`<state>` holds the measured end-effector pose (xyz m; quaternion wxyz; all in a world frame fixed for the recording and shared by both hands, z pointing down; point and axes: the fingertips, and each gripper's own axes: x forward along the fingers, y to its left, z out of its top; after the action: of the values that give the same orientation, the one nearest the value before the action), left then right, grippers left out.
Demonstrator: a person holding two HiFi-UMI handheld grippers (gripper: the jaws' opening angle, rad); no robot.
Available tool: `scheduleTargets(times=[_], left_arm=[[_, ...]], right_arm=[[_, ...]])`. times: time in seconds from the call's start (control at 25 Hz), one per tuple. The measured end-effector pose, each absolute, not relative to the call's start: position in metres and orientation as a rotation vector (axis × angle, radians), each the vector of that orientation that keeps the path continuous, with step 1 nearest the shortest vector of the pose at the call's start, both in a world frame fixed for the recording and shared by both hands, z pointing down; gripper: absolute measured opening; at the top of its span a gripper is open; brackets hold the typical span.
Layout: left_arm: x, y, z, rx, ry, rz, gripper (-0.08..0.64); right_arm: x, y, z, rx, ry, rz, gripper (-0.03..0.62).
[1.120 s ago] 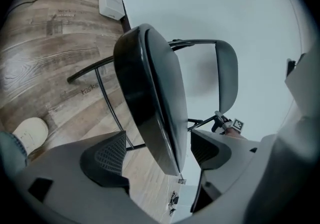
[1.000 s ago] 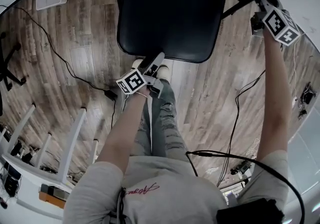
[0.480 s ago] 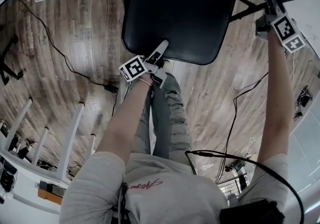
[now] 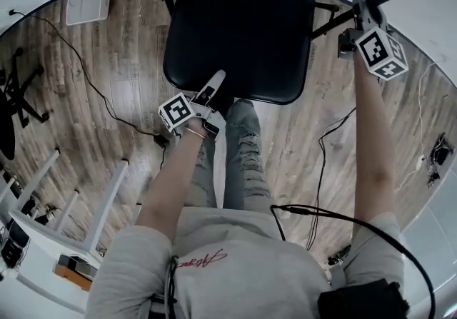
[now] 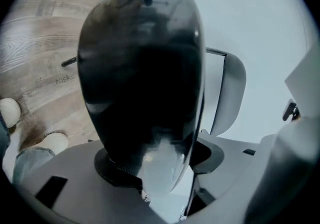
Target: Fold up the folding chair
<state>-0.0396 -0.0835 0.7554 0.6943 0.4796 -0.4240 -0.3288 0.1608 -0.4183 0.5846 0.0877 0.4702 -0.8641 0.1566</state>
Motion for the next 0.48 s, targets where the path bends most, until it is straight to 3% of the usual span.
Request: scheduleTargets(times=[0.48], left_arm=[[-0.079,-0.210,0.624,1.059,-1.151,-0.782,0.178]], right_arm=[[0.138,-0.458,0.531,1.311,-2.686,0.340,0.040]])
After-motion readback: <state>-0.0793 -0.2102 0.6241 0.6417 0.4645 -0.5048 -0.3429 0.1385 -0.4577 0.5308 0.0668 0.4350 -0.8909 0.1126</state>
